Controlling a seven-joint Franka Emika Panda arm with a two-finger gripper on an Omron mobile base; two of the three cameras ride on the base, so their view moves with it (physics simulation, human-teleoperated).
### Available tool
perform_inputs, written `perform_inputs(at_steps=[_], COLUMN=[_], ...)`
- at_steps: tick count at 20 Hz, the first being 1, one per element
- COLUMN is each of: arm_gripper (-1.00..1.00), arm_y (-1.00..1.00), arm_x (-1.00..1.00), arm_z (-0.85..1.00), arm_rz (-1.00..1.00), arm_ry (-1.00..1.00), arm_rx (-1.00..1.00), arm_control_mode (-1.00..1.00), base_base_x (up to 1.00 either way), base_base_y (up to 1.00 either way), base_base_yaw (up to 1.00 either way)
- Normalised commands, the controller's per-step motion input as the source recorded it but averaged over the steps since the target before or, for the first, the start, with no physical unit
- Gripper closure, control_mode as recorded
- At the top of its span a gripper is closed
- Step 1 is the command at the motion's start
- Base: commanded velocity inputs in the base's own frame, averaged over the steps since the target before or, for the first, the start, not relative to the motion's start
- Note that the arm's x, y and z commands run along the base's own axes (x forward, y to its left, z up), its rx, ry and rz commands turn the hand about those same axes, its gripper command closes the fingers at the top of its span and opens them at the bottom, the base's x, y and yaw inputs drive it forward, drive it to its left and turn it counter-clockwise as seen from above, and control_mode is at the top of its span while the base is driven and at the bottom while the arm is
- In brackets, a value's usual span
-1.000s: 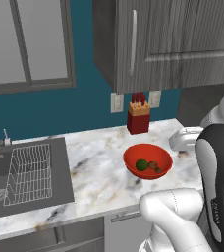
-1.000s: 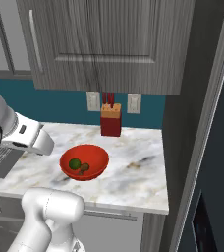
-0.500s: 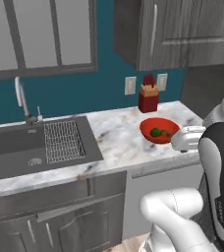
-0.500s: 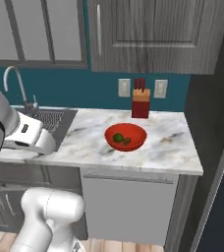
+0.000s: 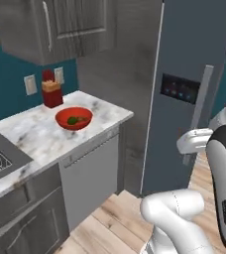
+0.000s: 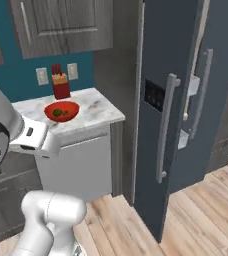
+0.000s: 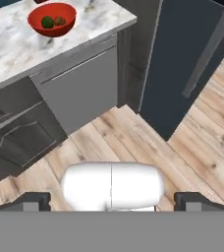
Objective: Take the potato, chicken drumstick, and lime from the freezer and place them in the bowl on the counter.
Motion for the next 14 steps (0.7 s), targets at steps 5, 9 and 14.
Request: perform_inputs(at_steps=[5,9,14], arm_gripper=[-1.00,-1.00,-1.00], arm_y=[0.00,0.00,0.00], arm_x=[0.00,0.00,0.00], arm_z=[0.00,0.00,0.00], arm_rz=[0.00,0.00,0.00], arm_ry=[0.00,0.00,0.00], arm_rx=[0.00,0.00,0.00], arm_control_mode=[1.00,1.00,1.00], base_base_x=[-0.72,-0.69,-0.34], base_base_y=[0.09,0.01,-0.13], base_base_yaw=[-0.88,-0.85,-0.79])
